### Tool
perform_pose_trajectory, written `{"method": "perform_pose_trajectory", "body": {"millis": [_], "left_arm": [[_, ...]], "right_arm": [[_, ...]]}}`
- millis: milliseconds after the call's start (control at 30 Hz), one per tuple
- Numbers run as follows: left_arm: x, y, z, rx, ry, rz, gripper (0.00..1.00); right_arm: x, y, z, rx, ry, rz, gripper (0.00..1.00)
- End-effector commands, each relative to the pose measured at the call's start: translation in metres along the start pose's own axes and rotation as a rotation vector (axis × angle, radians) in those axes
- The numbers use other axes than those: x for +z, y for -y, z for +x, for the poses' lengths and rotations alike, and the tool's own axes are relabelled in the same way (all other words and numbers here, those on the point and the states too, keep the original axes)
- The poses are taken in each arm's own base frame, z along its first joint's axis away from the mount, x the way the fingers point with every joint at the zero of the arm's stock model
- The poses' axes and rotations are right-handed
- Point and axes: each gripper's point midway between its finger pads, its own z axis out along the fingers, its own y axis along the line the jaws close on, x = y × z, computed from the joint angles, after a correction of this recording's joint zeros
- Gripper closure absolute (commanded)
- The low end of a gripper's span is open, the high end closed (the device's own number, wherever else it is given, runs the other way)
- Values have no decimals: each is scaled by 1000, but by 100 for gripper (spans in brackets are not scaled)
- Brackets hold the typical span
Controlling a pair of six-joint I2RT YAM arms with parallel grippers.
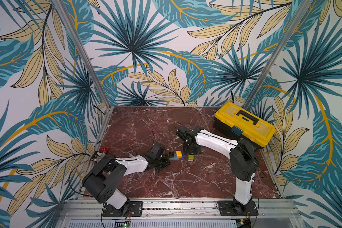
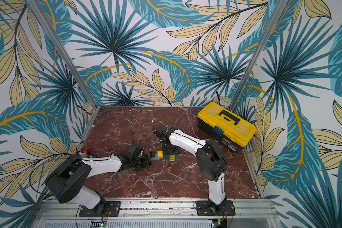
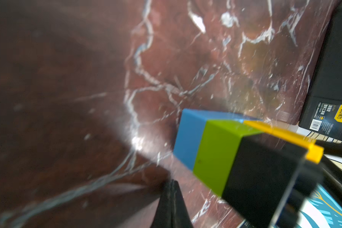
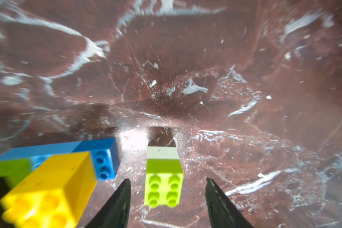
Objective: Assemble the number 4 with lego
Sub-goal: Move the lego brick at the center of the board, then adjust the lego brick at the center of the board.
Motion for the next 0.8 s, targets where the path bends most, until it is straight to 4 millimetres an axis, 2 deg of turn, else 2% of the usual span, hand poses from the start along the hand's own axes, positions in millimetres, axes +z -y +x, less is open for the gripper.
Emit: {"method": "perform_pose_trajectory", "body": {"millis": [0,100,267,433,533,633,767], "left_arm": [[4,21,-24,38,64,29,100],[11,23,-43,35,87,14,100],[23,33,-79,4,113,41,100],[40,44,-97,-3,81,81,100],[29,32,-99,-9,96,66,100],[3,10,-98,-28,129,34,100],[-30,-10,-78,11,139,-18,100]], "right_arm": [[-20,7,3,-66,34,25,38],[-28,-3,3,-131,65,-17,38],[-38,-30,9,-237,82,-166,36],[-28,-49,9,-304,36,-204,33],[-20,-56,6,-324,2,-187,32],[-16,-61,0,-333,-19,-164,32],[-6,-68,-1,-331,-54,-152,34]]}}
